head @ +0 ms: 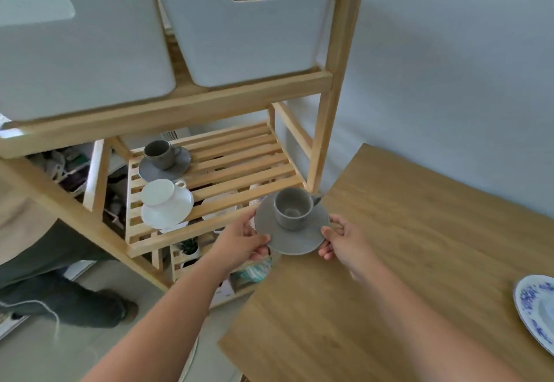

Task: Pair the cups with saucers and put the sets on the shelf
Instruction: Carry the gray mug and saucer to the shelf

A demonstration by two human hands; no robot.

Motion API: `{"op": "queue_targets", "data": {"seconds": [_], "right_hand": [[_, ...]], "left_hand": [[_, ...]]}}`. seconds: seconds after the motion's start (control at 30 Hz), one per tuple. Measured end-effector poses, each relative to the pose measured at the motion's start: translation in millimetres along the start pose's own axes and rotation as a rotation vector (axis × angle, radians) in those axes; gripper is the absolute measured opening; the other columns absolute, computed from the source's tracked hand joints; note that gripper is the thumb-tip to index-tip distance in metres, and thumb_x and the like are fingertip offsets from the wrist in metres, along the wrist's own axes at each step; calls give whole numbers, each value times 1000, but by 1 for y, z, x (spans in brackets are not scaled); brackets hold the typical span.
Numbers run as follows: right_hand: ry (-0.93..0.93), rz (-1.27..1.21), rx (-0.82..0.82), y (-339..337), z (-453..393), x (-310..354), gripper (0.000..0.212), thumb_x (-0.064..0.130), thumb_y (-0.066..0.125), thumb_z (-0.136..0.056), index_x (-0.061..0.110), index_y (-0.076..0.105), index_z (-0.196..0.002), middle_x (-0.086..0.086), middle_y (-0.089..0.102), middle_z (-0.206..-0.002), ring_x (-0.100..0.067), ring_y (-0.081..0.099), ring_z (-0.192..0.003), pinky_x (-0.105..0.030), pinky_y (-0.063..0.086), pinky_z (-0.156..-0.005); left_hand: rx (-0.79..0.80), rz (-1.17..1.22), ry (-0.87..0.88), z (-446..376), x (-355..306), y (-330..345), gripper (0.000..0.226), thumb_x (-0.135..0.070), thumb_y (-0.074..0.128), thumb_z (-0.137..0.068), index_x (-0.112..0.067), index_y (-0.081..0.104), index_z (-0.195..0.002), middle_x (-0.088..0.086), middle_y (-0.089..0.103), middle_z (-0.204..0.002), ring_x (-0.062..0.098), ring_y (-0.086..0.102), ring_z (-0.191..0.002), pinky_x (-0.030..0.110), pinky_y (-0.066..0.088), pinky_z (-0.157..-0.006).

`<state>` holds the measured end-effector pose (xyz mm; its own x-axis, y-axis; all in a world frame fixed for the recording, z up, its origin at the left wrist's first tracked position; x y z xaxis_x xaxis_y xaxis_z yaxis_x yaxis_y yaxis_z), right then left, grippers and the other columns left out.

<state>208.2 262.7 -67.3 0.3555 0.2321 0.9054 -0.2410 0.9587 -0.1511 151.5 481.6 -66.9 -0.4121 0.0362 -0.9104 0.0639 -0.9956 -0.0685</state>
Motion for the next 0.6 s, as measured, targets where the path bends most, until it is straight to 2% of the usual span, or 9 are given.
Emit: {"op": "queue_targets", "data": {"seconds": [0.1, 0.23, 0.33, 0.5, 0.6], "right_hand": [[-16, 13, 23, 32, -42, 18, 21, 5, 48, -97, 14, 50, -116, -12, 60, -55, -11, 56, -37, -20, 47, -38], [9, 65, 40, 70, -97, 27, 24, 8, 51, -96, 15, 49, -119, -8, 63, -49, -11, 58, -38, -21, 49, -38], [47, 135, 44, 92, -131, 23, 28, 10, 54, -95, 14, 50, -123, -9, 67, -54, -14, 62, -42, -22, 51, -41], [78, 231, 72, 120, -166, 16, 25, 12, 57, -94, 18, 49, -117, -12, 72, -65, -14, 65, -46, -24, 53, -45], [78, 273, 84, 127, -179, 17, 19, 12, 57, -94, 20, 47, -108, -14, 72, -68, -16, 66, -49, -27, 56, -47]], "left_hand": [[-130, -36, -41, -31, 3, -45, 69, -7, 69, -89, -20, 38, -148, 12, 72, -76, 22, 72, -73, 32, 58, -68], [-286, -47, -79, -71, 12, -92, 64, -8, 69, -89, -17, 41, -147, 6, 74, -74, 18, 74, -72, 33, 62, -71], [-374, -107, -112, -93, 19, -117, 59, -9, 66, -91, -18, 44, -145, 5, 73, -76, 11, 72, -67, 31, 61, -72], [-410, -273, -121, -113, 23, -136, 47, -13, 57, -95, -25, 51, -140, -3, 72, -76, 5, 68, -64, 20, 49, -53], [-426, -291, -131, -123, 23, -143, 48, -14, 54, -96, -25, 48, -142, 0, 73, -86, 12, 71, -75, 25, 53, -56]]}}
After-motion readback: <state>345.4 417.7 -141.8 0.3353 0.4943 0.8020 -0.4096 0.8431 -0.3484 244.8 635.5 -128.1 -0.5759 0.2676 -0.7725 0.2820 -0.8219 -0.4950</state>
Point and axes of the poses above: each hand's wrist, its own z-axis away from the middle knuckle, its own y-axis out of the palm, x = y × z, the point moved 10 cm from there along -z, towards the middle knuckle
